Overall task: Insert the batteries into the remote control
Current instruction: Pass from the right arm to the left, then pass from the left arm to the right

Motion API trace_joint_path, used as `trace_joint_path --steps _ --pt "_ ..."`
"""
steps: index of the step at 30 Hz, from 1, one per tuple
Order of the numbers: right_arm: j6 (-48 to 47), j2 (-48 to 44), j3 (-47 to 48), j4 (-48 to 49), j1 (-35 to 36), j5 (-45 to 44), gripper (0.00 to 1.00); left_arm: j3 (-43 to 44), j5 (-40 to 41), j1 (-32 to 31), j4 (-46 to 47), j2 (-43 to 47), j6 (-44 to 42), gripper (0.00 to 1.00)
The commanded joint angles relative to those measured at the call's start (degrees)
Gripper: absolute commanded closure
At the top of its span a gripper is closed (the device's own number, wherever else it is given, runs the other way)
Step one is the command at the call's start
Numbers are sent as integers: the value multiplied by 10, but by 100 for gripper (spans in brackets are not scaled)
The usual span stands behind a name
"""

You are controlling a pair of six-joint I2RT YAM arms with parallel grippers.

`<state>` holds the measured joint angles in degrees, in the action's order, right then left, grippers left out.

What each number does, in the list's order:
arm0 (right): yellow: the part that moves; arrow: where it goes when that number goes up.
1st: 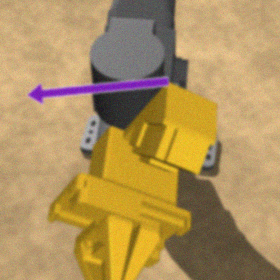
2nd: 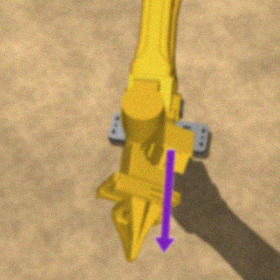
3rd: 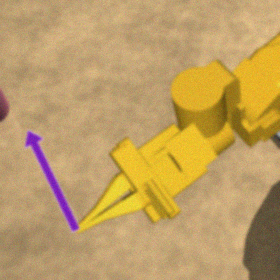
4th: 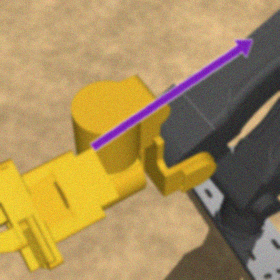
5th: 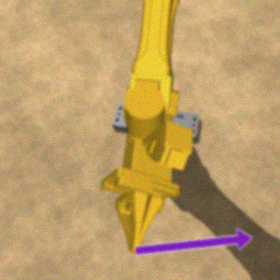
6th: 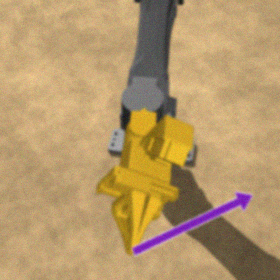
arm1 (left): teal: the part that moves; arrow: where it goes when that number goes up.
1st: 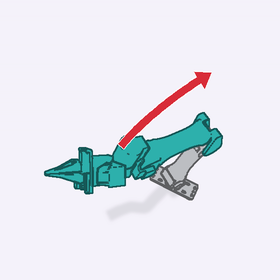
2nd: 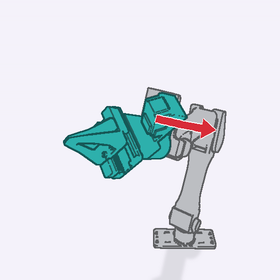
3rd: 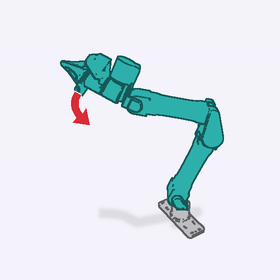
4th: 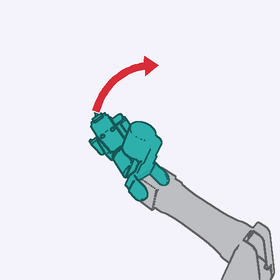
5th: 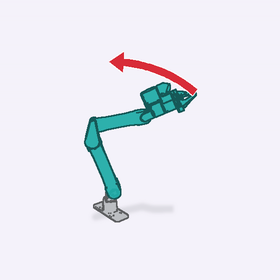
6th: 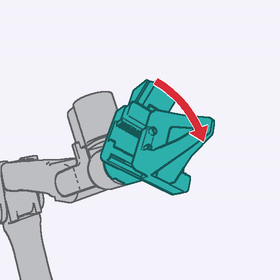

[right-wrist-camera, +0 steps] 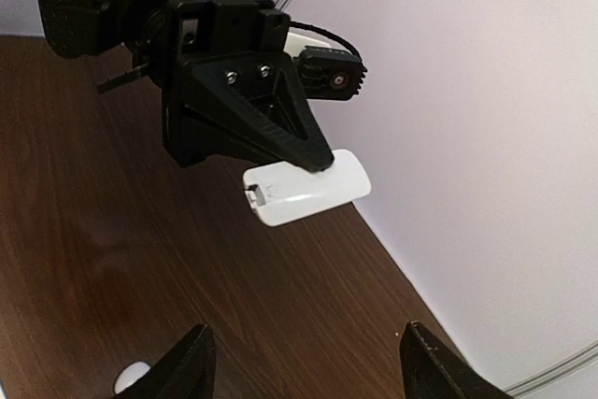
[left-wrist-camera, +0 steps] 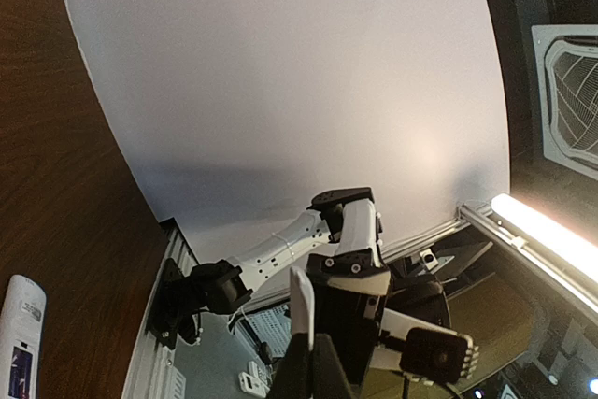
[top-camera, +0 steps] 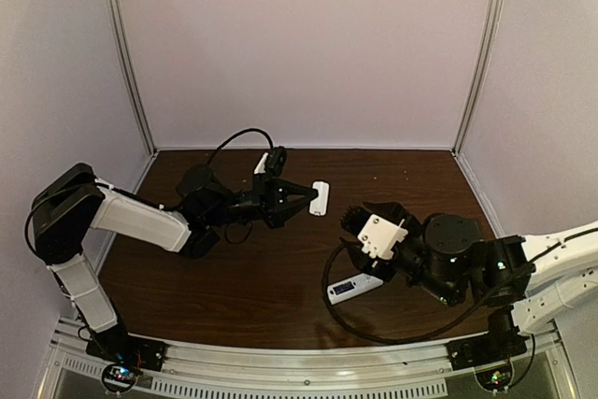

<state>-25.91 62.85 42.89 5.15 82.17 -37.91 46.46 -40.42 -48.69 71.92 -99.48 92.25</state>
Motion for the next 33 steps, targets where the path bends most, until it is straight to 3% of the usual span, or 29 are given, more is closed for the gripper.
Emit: trace_joint_path --steps 1,5,8,10,16,19,27,33 --pt "141 -81 32 -111 -35 134 29 23 -83 20 -172 65 -217 100" --pt "227 -95 67 -165 -147 295 35 96 -112 21 -468 107 -500 100" --pt "283 -78 87 -176 -235 446 39 145 -109 21 -631 109 -649 100" --pt "316 -61 93 -168 -283 544 42 160 -114 19 -691 112 -725 100" --pt "405 -17 86 -94 -365 777 45 158 -169 19 -742 129 -809 100" --pt "435 10 83 -62 -372 839 49 161 -194 12 -759 131 -836 100" --pt "497 56 69 20 -368 903 56 174 -222 2 -759 118 -841 100" --pt "466 80 80 -6 -339 898 61 192 -229 -1 -758 95 -830 100"
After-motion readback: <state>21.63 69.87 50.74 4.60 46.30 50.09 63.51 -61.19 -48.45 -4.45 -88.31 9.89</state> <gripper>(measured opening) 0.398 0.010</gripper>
